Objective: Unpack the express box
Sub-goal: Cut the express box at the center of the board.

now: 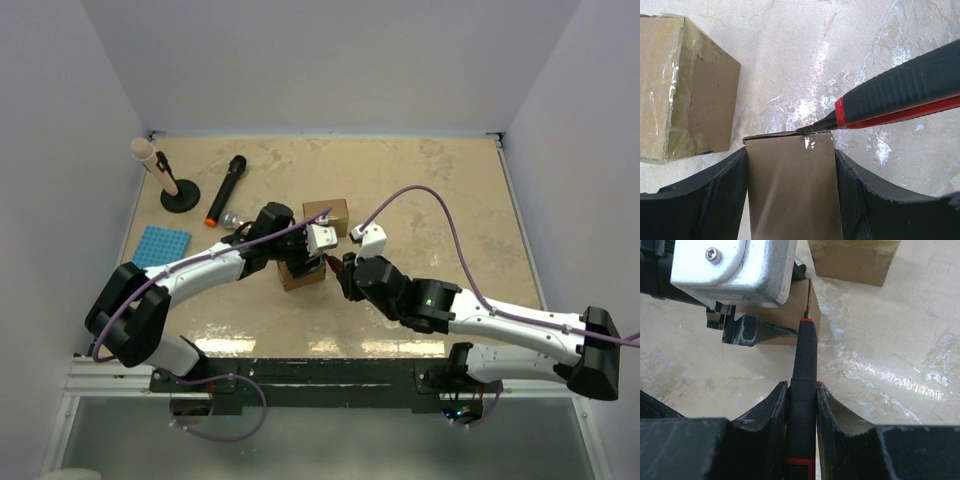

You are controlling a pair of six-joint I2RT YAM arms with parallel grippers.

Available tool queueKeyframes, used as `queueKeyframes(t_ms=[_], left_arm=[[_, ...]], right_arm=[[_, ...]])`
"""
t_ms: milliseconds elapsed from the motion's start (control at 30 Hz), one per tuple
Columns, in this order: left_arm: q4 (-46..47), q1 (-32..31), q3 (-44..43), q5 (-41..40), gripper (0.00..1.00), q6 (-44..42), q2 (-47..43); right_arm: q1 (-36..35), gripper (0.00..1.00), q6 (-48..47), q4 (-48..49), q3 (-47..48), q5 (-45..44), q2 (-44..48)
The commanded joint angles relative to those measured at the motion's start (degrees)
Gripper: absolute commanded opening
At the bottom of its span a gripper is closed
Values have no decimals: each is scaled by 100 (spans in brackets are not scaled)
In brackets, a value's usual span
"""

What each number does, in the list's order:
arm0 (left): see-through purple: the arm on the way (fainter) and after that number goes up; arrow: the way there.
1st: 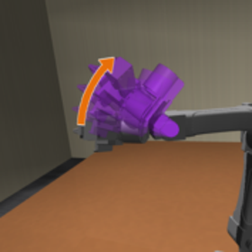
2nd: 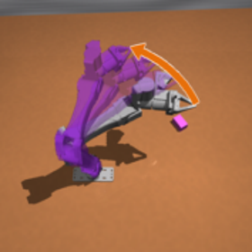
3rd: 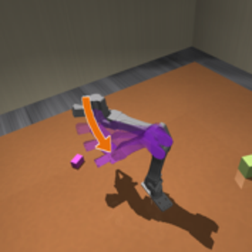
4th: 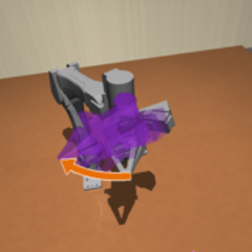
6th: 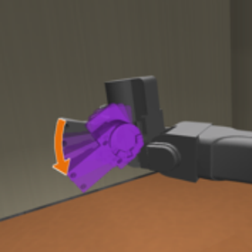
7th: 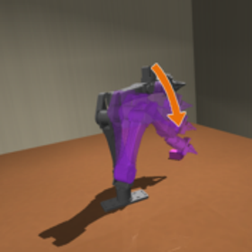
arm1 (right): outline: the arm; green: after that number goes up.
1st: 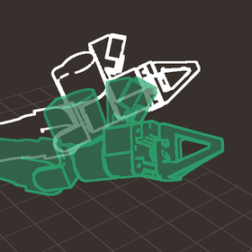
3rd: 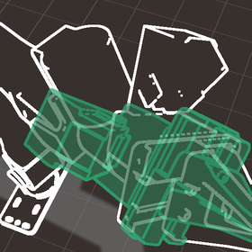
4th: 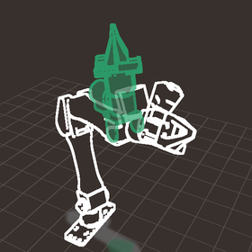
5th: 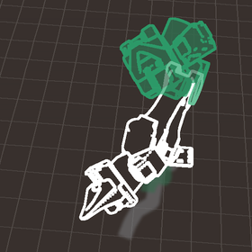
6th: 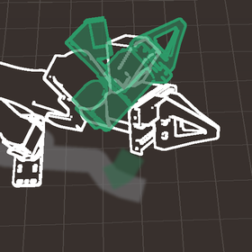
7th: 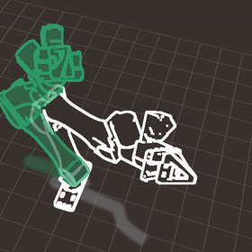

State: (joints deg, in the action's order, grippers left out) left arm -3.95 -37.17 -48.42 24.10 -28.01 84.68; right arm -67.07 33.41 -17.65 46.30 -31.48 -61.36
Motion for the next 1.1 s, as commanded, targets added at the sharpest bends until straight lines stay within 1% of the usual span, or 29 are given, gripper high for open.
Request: queueKeyframes(t_ms=[0,767,900,1000,1033,1067], left_arm=[[78,8,-115,-186,0,24,118],[34,-1,-167,-212,0,41,127],[25,8,-176,-230,0,50,127],[17,8,-194,-291,0,76,127],[8,8,-194,-335,1,85,75],[17,8,-211,-370,8,103,40]], right_arm=[[-43,0,52,25,283,485,116],[-52,0,131,-283,98,907,353],[-52,0,183,-353,89,828,406],[-52,0,201,-476,212,539,502],[-52,0,192,-589,273,295,537],[-52,0,192,-660,422,222,555]])
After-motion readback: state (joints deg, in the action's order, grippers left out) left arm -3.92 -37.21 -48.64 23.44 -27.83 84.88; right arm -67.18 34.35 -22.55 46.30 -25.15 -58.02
